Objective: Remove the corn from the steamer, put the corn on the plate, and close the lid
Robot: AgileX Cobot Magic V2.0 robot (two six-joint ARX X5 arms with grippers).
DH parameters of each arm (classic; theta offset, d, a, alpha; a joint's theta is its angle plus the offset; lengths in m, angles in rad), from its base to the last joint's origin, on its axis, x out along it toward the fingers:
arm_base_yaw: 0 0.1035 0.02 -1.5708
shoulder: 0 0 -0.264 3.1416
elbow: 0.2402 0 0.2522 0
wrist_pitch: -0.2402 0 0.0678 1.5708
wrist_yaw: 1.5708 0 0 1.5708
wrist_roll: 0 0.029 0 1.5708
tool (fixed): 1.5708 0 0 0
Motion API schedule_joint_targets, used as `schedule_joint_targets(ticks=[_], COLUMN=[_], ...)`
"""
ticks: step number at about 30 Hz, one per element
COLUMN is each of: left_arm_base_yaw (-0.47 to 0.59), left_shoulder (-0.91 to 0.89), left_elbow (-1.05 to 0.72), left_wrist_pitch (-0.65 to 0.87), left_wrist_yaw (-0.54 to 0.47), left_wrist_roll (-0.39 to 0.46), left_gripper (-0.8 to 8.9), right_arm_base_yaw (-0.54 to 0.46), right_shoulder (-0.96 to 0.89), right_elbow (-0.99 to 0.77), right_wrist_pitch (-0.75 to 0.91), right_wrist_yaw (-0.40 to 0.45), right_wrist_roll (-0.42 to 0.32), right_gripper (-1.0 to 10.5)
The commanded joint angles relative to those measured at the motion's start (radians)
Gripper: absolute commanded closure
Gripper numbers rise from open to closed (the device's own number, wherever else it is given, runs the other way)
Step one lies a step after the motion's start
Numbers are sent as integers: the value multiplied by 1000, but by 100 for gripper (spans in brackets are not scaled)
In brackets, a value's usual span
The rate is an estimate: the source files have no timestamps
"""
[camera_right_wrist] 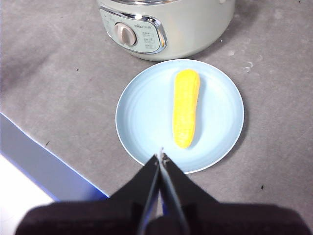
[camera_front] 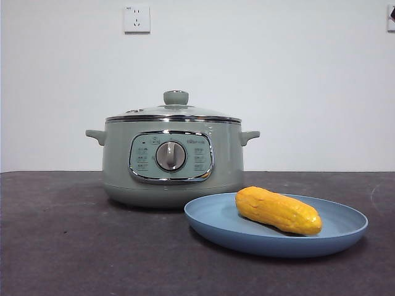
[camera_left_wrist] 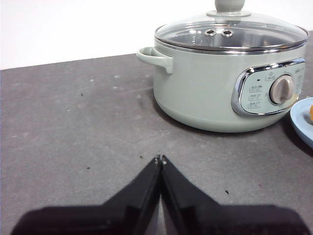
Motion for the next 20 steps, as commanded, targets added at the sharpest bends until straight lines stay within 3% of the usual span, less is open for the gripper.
schedule_joint_targets(ticks=[1,7,11,20], left_arm_base_yaw=[3,3,3,3], left_shoulder=[-2,-2,-2,-2], left_elbow=[-16,-16,-16,-16], left_wrist_pitch=[9,9,9,9], left_wrist_yaw=[-2,-2,-2,-2], left_wrist_roll=[-11,-11,-11,-11], left_gripper=[817,817,817,817], right_arm_base_yaw=[1,-14,-71,-362], right_shoulder=[-2,-23,-80,-304], right_elbow=[-4,-4,-4,-120], right_wrist_pitch=[5,4,34,311], right_wrist_yaw=[3,3,4,3], right_wrist_roll=[6,3,-49,-49], right_gripper=[946,946,946,946])
